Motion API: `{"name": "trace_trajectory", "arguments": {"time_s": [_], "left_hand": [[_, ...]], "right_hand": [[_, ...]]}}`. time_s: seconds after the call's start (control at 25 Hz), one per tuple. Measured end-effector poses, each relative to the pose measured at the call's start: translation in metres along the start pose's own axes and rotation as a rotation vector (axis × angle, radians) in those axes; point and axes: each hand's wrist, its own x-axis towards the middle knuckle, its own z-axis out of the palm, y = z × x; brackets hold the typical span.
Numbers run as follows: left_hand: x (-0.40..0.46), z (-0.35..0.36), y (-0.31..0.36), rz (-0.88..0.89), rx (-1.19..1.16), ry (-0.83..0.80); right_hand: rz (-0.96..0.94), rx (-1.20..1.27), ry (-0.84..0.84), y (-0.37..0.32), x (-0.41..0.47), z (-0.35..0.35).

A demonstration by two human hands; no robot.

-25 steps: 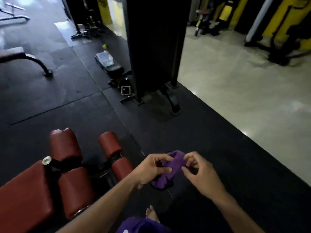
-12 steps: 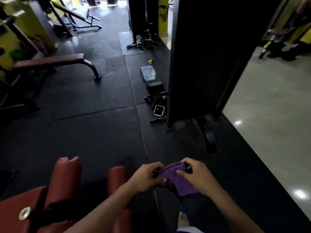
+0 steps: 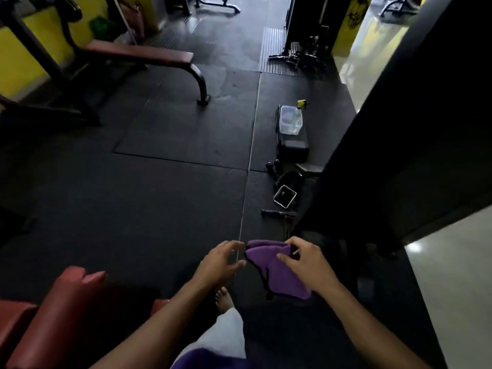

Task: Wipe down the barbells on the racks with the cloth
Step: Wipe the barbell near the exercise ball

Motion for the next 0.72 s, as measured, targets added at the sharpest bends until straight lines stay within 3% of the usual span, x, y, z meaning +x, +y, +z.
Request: {"name": "trace_trajectory", "arguments": {"time_s": [0.2,0.52,0.72], "left_hand": [[0.121,-0.067,-0.013,-0.108,-0.005,-0.075],[0.343,-0.164,-0.045,-0.140,0.073,-0.042],[0.483,-0.232,-0.070,-0.231,0.137,-0.140]], "right_hand": [[0.029,-0.063,-0.039,-0.022,0.146,-0.026],[0.053,-0.039,-0.005,-0.024,0.391,-0.045],[0.109,0.007,-0.008,-0.028,0.552,-0.059]]}}
